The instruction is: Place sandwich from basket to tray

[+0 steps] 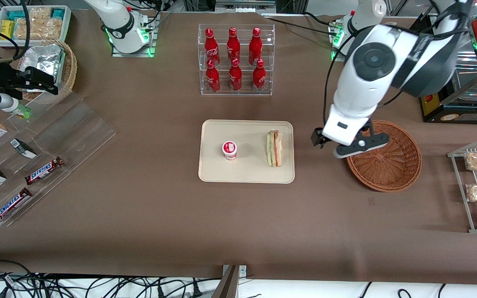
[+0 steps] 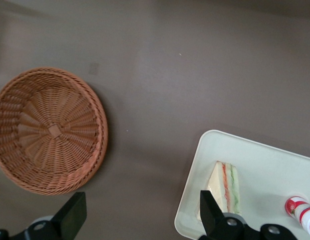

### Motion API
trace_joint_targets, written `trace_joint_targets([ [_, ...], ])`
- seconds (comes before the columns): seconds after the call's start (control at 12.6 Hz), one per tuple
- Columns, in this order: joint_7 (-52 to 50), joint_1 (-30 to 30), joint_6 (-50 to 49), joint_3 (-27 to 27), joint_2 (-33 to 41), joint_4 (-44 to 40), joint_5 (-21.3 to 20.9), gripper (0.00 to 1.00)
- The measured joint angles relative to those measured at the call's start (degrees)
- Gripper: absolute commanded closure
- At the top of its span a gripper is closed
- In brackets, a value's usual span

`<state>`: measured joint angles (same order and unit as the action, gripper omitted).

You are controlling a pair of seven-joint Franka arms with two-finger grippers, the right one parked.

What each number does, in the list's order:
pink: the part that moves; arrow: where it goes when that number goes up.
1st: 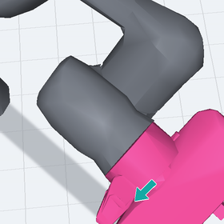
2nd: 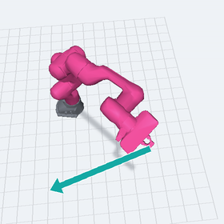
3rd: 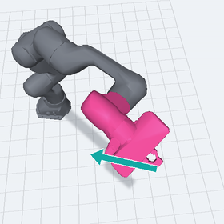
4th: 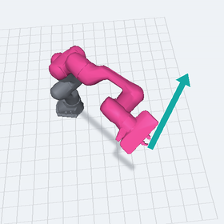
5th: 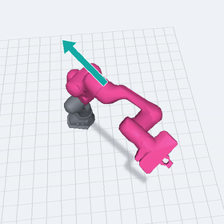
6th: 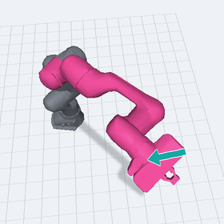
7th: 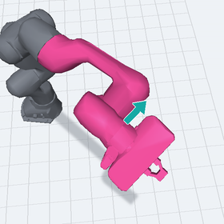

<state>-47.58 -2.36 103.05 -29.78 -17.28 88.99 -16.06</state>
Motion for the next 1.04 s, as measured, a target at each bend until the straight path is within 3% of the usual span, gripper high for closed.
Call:
trace_joint_targets([
  [0.4, 12.1, -5.9, -6.7, 0.8, 5.6, 0.0, 6.0, 0.00],
  [1.04, 44.3, -6.5, -13.8, 19.0, 12.1, 0.0, 14.9, 0.00],
])
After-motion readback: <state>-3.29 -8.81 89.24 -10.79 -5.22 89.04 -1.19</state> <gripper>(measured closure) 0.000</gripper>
